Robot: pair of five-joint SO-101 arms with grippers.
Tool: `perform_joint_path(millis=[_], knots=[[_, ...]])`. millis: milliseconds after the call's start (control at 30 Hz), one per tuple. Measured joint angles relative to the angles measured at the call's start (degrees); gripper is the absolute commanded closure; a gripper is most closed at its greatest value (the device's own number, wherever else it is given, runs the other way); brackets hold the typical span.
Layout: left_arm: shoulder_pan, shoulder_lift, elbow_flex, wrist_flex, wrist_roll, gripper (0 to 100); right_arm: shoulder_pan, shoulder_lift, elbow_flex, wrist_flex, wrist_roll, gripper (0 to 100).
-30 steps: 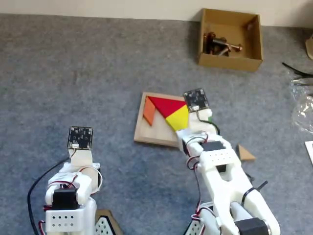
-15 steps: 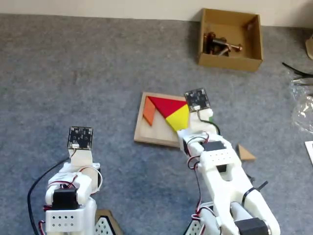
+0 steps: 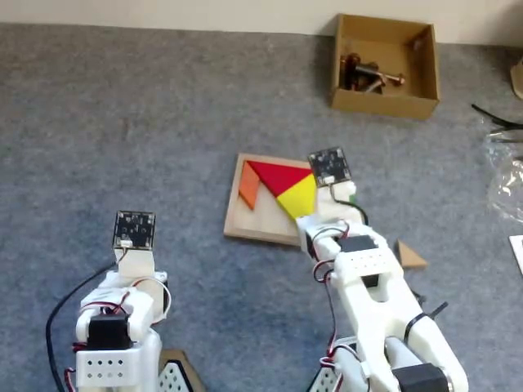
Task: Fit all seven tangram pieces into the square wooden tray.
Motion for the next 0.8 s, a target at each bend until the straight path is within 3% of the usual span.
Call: perform_joint_path(millis=[800], knots=[[0.0,0.0,0.0,0.0,0.0,99,0.4,-0.3,3.6,0.0,0.0,99.2]])
